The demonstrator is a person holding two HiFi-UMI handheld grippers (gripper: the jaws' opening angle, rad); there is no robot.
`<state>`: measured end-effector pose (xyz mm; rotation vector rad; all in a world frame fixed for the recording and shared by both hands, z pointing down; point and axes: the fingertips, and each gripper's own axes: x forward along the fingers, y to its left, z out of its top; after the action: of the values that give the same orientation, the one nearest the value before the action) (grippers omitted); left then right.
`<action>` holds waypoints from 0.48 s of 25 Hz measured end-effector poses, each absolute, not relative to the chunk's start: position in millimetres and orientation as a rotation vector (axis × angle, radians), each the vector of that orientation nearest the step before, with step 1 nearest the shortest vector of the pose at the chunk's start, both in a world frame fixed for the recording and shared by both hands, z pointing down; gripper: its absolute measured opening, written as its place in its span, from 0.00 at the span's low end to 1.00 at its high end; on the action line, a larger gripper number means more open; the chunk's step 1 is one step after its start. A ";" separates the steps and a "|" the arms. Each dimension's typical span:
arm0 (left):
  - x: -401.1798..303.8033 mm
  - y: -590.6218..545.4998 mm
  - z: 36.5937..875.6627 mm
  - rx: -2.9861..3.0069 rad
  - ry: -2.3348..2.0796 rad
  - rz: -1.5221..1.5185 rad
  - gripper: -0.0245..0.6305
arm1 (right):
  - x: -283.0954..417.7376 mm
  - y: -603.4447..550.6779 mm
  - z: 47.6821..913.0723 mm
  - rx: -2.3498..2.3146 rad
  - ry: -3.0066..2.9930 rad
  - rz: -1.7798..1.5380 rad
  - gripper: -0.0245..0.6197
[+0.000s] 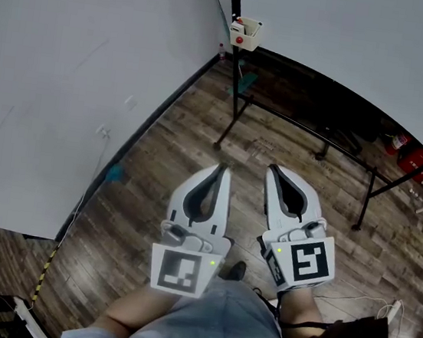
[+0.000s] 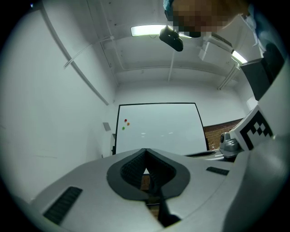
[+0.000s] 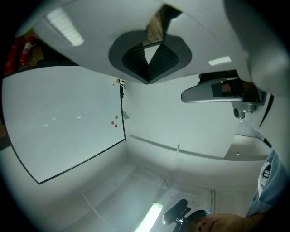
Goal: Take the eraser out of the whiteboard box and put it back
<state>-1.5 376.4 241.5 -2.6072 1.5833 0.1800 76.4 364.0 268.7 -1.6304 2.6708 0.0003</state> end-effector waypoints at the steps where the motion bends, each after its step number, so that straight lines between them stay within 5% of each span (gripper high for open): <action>1: -5.0 369.8 243.6 -2.613 1.586 0.180 0.04 | 72.6 358.4 268.9 -1.619 2.668 0.000 0.04; 12: -53.2 252.9 247.3 -2.657 1.533 0.205 0.04 | 25.9 244.5 275.1 -1.662 2.646 0.001 0.04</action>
<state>-53.2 252.9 247.3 -2.6573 1.5327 0.2046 25.9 244.5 275.1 -1.6616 2.6464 0.0009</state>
